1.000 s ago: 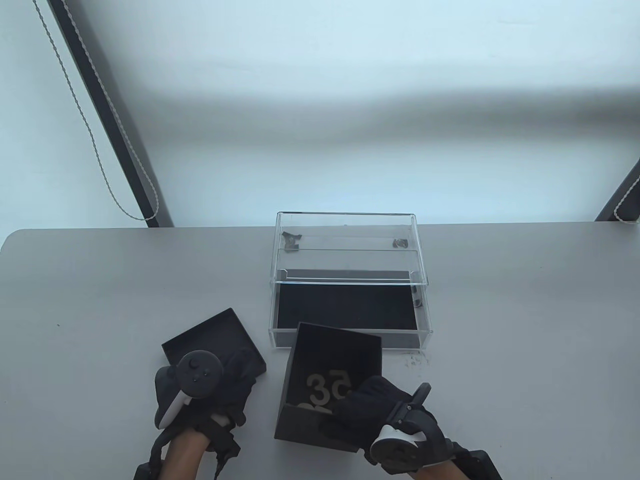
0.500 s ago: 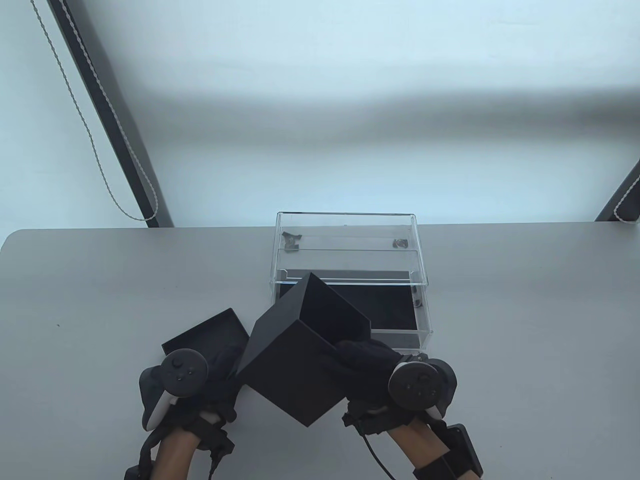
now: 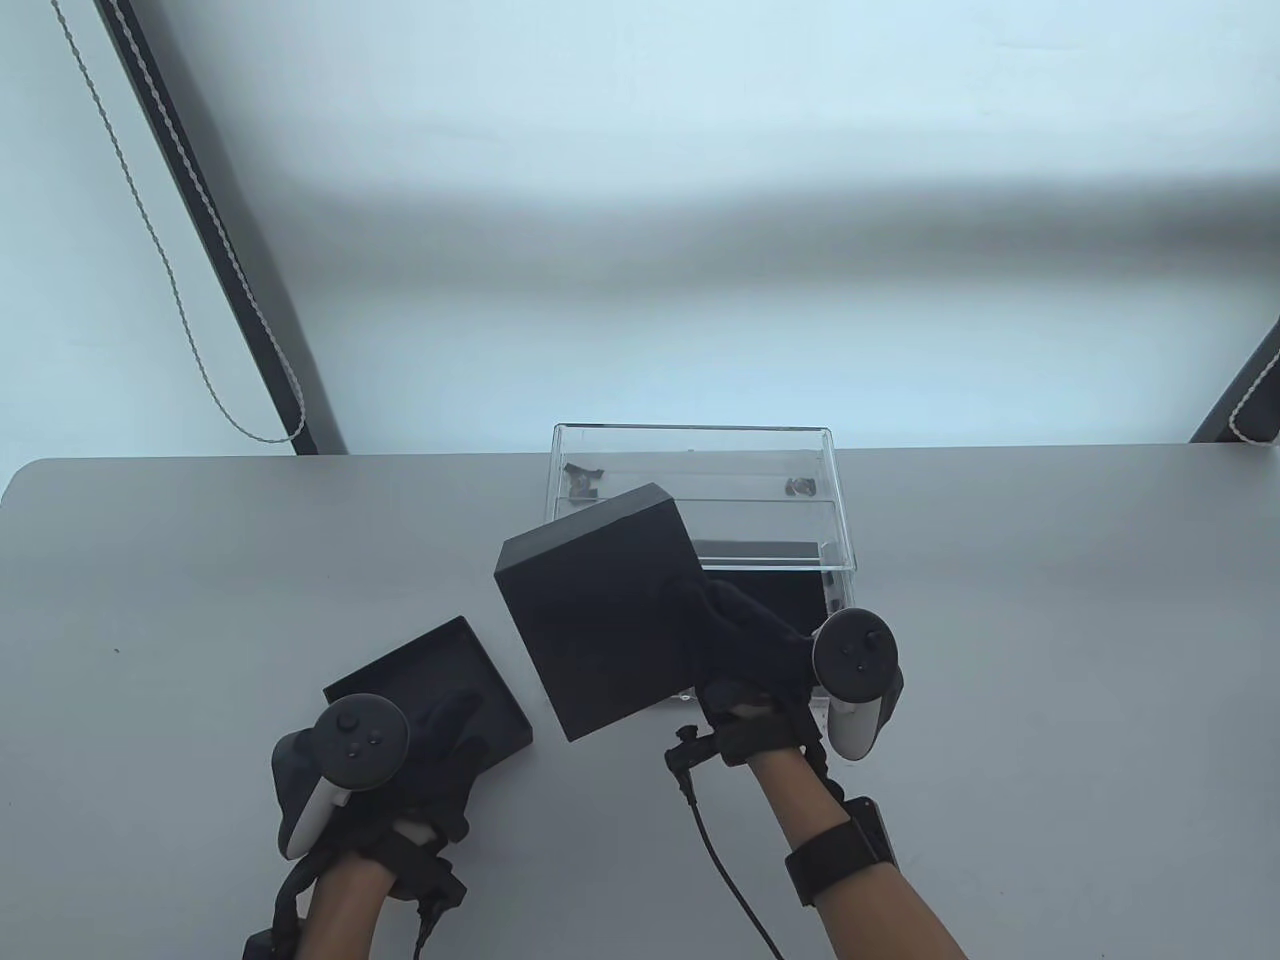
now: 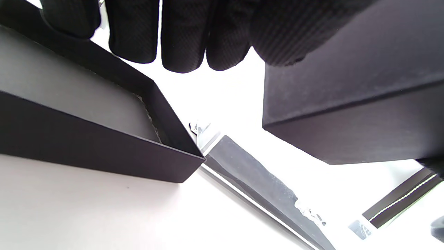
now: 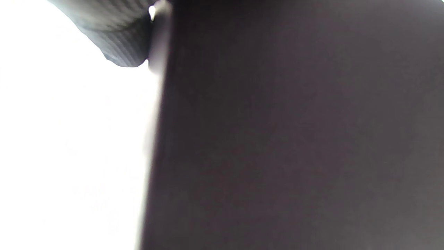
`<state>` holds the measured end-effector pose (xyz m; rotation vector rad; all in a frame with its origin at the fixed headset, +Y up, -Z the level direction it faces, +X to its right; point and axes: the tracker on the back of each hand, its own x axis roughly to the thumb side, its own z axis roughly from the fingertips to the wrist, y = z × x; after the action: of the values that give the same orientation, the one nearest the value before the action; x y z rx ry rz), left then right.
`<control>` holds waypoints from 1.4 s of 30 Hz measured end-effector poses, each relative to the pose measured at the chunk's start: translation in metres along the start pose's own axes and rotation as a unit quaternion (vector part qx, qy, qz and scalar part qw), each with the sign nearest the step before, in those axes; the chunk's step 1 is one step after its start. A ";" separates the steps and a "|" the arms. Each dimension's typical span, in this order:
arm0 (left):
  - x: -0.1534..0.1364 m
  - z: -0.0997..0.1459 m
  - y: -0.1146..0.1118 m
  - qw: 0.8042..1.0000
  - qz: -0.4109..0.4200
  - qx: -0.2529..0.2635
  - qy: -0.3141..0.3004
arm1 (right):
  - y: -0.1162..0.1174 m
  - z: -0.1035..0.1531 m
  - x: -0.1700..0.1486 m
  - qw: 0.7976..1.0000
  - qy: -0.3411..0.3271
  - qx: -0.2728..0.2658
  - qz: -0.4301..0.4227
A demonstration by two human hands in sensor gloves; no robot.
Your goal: Pour number blocks into a drawer
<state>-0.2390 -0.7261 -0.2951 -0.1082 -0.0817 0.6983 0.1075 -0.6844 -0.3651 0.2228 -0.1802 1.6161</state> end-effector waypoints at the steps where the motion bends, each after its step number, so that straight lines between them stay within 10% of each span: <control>1: 0.000 0.000 0.000 1.000 0.000 -0.001 0.001 | 0.000 -0.001 -0.005 1.000 0.010 -0.001 -0.021; 19: 0.001 -0.001 -0.003 1.000 -0.001 -0.018 0.005 | -0.012 -0.011 -0.089 0.957 0.122 -0.023 -0.263; 35: 0.001 -0.003 -0.005 1.000 -0.001 -0.027 0.009 | -0.033 -0.009 -0.081 0.922 0.128 -0.054 -0.360; 42: 0.001 -0.002 -0.004 1.000 0.001 -0.026 0.008 | -0.041 -0.006 -0.063 0.939 0.114 -0.044 -0.322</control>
<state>-0.2353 -0.7291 -0.2967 -0.1643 -0.0837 0.6974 0.1515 -0.7413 -0.3874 0.0154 0.0057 0.9670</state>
